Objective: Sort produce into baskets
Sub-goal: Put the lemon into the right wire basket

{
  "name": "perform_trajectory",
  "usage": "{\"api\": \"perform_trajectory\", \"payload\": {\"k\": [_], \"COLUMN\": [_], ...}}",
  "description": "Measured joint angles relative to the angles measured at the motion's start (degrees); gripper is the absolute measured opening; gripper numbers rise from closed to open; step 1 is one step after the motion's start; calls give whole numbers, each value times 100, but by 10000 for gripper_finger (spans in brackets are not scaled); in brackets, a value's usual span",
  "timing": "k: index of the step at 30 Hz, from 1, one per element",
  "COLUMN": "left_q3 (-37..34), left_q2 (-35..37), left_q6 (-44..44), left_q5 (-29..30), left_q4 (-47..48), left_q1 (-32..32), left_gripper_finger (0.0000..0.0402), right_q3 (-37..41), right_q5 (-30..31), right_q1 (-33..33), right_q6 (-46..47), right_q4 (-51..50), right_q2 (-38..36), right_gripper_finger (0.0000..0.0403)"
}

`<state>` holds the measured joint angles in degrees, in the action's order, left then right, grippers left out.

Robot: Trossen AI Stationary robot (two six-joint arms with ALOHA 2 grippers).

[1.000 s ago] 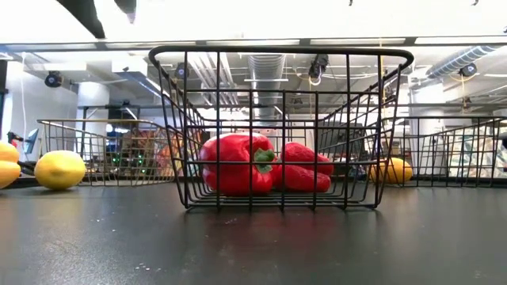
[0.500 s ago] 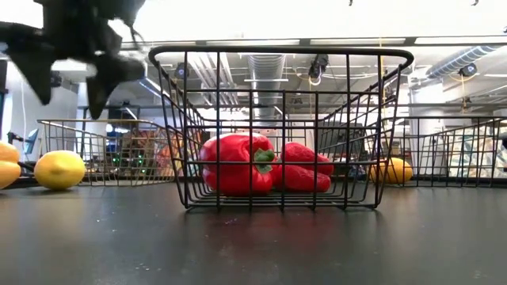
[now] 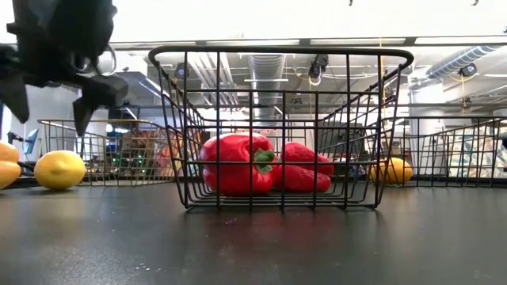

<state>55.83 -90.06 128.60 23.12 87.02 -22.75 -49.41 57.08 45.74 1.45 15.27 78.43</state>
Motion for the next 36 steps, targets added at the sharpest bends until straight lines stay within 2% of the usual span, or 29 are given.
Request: {"api": "perform_trajectory", "payload": {"k": [6, 14, 26, 36], "left_q3": [-552, -1203, -1350, -1824], "left_q2": [-2, -7, -7, -7], "left_q6": [730, 734, 542, 411], "left_q5": [146, 348, 487, 446], "left_q4": [-406, -1406, -1447, -2070], "left_q1": [-48, 395, 825, 1139], "left_gripper_finger": [350, 350, 350, 350], "right_q3": [0, 2, 2, 2], "right_q5": [-2, -2, -16, -48], "right_q1": [-13, -28, -116, -122], "right_q6": [0, 0, 81, 69], "right_q4": [2, 0, 3, 2], "right_q2": [0, 0, 22, 46], "right_gripper_finger": [297, 301, 294, 296]}}
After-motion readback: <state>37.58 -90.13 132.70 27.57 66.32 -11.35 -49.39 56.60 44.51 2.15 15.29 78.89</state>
